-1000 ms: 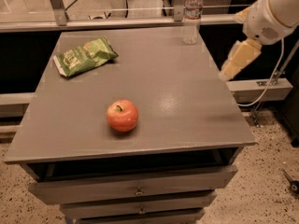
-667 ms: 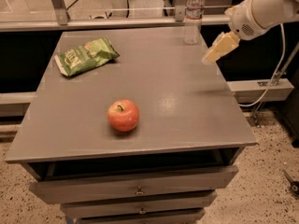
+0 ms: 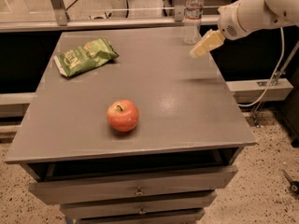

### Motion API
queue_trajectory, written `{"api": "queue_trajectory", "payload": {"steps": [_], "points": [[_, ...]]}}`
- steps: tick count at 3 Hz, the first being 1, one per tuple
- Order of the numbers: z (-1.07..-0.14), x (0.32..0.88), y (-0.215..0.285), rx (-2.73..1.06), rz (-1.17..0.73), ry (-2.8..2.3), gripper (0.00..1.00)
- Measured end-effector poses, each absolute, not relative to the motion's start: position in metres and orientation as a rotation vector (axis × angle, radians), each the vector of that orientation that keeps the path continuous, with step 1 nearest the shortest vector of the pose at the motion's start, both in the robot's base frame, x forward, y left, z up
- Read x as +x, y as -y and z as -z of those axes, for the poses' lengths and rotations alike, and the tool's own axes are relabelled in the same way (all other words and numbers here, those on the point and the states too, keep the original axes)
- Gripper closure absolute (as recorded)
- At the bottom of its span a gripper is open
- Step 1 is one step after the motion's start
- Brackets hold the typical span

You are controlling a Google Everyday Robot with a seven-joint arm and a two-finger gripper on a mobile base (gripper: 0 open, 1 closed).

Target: Pick water bottle

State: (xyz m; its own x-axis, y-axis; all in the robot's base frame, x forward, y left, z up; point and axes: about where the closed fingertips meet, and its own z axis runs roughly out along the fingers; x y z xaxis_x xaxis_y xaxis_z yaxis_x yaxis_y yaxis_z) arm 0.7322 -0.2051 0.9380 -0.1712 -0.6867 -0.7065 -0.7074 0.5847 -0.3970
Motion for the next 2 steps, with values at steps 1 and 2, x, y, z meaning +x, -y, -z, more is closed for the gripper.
{"api": "queue_trajectory", "payload": {"steps": [1, 2], "points": [[-0.937, 0.732, 0.202, -1.122, -0.048, -1.873, 0.00], [-0.934, 0.751, 0.198, -1.050, -0.086, -1.832, 0.00]]}}
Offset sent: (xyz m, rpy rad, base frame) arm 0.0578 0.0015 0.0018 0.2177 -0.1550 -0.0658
